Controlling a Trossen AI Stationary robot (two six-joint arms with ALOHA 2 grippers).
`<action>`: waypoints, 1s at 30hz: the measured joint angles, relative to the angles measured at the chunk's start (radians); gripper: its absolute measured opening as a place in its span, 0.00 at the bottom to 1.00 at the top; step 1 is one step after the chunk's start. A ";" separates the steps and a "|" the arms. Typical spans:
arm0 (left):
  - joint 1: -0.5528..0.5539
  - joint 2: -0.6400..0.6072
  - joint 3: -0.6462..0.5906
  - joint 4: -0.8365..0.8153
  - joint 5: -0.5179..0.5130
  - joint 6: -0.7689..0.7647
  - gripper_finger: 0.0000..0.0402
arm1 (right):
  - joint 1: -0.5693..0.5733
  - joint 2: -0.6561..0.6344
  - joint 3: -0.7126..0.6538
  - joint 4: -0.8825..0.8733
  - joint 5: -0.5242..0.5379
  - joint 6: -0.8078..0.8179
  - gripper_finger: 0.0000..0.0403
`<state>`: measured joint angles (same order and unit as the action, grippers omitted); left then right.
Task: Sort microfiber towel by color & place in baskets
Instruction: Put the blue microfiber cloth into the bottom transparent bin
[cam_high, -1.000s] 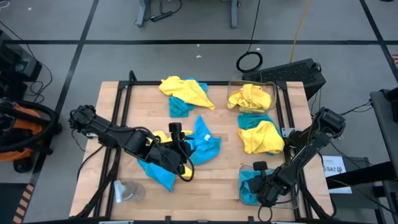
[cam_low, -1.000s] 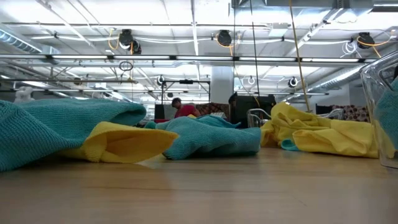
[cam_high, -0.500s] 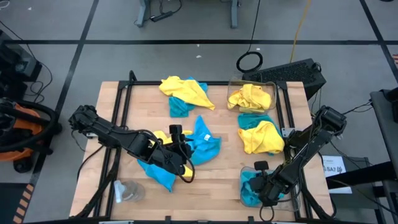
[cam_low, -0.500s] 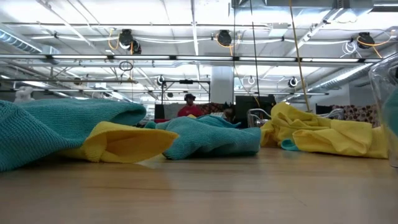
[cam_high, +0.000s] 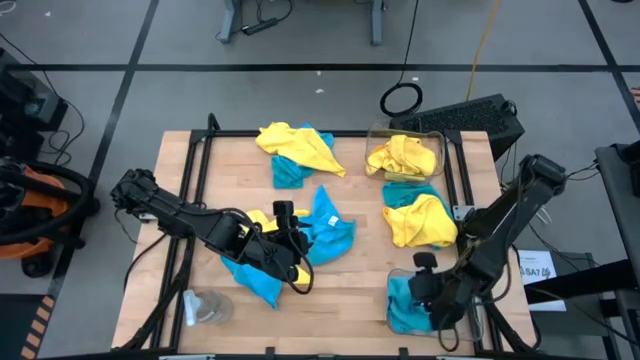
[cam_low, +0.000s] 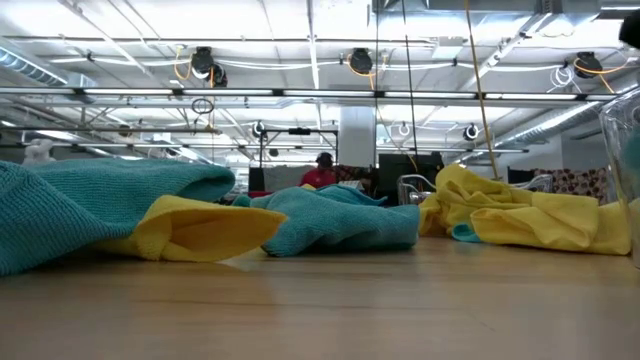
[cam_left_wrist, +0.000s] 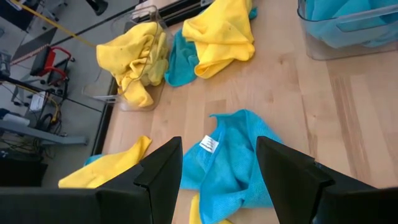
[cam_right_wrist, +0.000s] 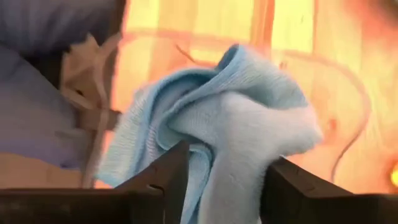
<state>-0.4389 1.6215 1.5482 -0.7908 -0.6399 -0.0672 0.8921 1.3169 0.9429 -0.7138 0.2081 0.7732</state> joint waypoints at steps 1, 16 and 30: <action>0.000 0.000 0.000 0.000 0.000 0.001 0.53 | 0.000 -0.019 0.003 0.000 0.002 -0.001 0.39; 0.000 0.000 0.000 -0.004 0.000 -0.002 0.53 | 0.009 -0.159 0.003 0.014 0.002 -0.006 0.51; 0.000 0.000 0.000 -0.004 0.000 -0.004 0.53 | 0.031 0.026 0.004 0.003 0.128 -0.017 0.22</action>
<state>-0.4387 1.6215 1.5482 -0.7944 -0.6399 -0.0715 0.9230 1.3426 0.9470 -0.7107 0.3361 0.7560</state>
